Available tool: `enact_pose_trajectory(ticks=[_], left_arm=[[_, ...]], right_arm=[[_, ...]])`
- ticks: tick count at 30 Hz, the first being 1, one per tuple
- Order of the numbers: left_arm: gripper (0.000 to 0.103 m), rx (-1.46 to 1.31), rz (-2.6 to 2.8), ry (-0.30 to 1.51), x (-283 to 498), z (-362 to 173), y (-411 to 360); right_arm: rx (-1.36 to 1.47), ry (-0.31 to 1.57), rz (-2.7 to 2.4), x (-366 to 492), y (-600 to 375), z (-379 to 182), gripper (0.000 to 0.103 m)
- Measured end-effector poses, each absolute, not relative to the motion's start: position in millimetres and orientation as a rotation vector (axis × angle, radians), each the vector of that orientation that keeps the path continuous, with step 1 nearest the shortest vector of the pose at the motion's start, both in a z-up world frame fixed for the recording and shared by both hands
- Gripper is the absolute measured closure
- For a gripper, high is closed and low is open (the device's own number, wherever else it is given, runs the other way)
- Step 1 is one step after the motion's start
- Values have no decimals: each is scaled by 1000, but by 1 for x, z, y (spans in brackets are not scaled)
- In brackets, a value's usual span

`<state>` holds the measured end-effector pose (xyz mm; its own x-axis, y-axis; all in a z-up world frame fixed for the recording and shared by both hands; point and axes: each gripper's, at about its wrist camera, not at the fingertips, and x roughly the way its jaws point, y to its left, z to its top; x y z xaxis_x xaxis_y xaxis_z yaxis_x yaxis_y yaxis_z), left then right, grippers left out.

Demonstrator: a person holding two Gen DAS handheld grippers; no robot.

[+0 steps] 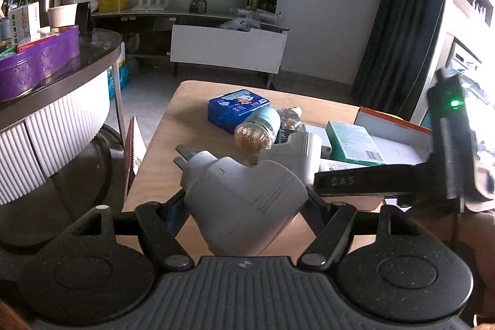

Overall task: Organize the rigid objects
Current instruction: 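Lift the plug adapter with the left gripper while the right gripper grasps the white barcode box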

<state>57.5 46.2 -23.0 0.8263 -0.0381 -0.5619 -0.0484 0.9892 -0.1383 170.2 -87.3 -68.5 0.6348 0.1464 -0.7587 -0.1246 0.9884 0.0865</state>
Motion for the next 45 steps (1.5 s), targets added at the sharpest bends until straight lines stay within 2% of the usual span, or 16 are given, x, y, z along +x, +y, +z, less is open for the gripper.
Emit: enact_pose_trajectory(ticks=[1, 4, 21, 45], left_arm=[[28, -145, 6, 599, 58, -23, 46], [28, -152, -1, 603, 58, -22, 45], [28, -119, -135, 604, 72, 1, -5], [28, -45, -307, 633, 115, 6, -82]], right_arm=[[17, 867, 149, 168, -87, -67, 10], [9, 846, 170, 160, -91, -58, 11], [54, 680, 112, 100, -192, 7, 11], [141, 613, -16, 98, -283, 18, 11]])
